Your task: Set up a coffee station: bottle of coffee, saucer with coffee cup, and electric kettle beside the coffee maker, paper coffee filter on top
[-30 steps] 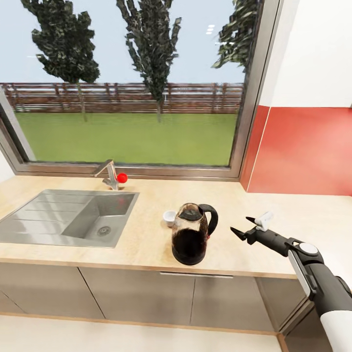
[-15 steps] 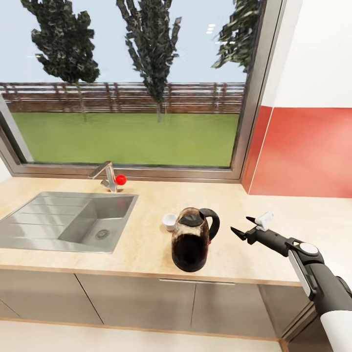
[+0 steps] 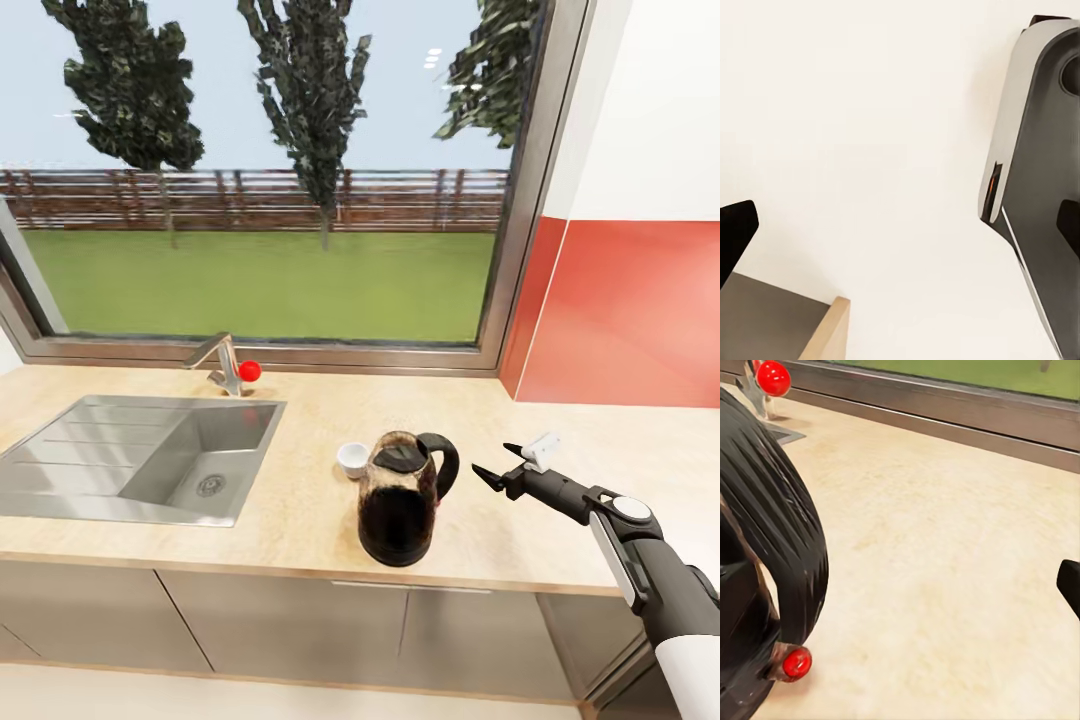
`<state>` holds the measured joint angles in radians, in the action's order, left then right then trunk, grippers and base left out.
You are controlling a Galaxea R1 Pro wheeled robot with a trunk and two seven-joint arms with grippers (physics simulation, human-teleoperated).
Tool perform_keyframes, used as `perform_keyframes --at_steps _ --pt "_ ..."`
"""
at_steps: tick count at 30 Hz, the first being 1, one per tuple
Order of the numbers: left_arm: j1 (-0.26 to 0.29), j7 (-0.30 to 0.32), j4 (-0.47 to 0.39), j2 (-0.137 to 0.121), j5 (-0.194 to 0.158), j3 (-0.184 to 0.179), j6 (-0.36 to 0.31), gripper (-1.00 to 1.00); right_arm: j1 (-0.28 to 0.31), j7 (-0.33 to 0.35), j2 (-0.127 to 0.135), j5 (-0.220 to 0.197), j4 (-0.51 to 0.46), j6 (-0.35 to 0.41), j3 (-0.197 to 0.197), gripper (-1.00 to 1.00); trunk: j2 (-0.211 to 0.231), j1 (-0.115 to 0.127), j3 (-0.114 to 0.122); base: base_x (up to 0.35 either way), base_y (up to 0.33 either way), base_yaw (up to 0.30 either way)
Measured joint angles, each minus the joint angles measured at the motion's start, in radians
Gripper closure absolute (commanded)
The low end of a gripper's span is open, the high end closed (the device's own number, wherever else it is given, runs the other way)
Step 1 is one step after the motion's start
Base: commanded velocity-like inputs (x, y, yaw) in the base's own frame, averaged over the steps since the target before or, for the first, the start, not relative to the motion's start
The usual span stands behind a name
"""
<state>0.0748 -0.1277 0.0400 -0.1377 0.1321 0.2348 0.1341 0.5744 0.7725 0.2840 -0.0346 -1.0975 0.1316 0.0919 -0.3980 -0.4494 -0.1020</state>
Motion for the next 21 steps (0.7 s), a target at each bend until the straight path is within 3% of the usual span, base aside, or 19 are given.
perform_keyframes --at_steps 21 --pt "0.000 -0.001 0.000 0.001 0.000 0.000 0.001 -1.00 0.000 0.000 0.000 0.001 0.002 0.000 0.000 -1.00 0.000 0.000 0.000 0.002 0.050 0.000"
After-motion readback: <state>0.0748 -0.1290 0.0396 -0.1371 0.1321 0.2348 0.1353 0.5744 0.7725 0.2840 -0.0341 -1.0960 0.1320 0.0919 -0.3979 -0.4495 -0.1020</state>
